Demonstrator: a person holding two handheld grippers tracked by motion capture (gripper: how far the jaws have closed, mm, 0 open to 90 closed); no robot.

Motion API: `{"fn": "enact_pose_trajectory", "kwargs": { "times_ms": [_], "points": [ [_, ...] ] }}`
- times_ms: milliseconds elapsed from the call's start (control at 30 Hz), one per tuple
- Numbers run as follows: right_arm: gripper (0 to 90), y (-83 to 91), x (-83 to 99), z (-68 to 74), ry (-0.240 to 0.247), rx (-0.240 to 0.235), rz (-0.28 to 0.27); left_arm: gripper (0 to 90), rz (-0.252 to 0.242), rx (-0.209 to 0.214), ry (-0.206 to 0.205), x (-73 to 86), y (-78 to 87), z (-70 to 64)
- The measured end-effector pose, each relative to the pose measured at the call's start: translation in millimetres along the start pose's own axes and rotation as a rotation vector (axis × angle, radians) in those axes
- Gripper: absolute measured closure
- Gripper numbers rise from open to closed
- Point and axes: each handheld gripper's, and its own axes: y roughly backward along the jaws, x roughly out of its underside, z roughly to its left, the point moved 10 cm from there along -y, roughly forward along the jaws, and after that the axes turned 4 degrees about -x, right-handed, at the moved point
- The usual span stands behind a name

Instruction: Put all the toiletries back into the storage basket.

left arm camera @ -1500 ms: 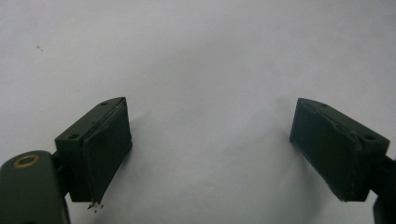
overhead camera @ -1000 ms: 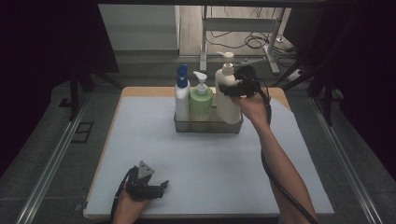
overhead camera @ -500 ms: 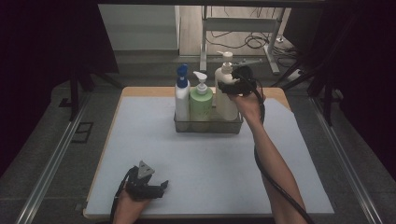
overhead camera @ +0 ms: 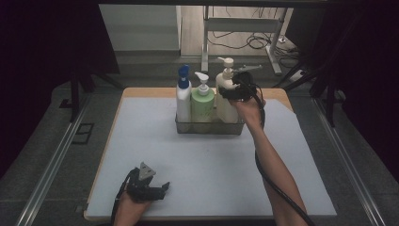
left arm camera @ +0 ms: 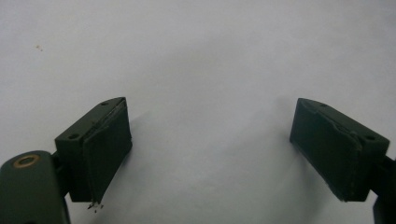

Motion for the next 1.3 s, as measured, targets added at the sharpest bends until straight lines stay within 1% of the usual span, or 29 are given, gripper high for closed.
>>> {"fn": "enact_pose_trajectory", "kwargs": {
  "times_ms": [333,600,700,1133,1300],
  "points": [
    [36.2,-1.5,13.0,5.0,0.009,-0.016,0.043,12.3,0.0,0.0,0.0,0.0,-0.1,0.0],
    [36.2,-3.6,23.6,6.2,0.01,-0.02,0.068,12.3,0.0,0.0,0.0,0.0,-0.1,-0.1],
    [36.2,-3.8,25.6,6.1,0.012,-0.02,0.069,12.3,0.0,0.0,0.0,0.0,-0.1,-0.1],
    [36.2,-8.9,44.2,2.9,0.0,-0.025,0.11,12.3,0.001,0.001,-0.002,0.0,0.0,0.0],
    [36.1,-10.2,48.0,1.9,-0.002,-0.025,0.118,12.3,0.001,0.0,-0.002,0.0,-0.1,0.0]
  ]
}}
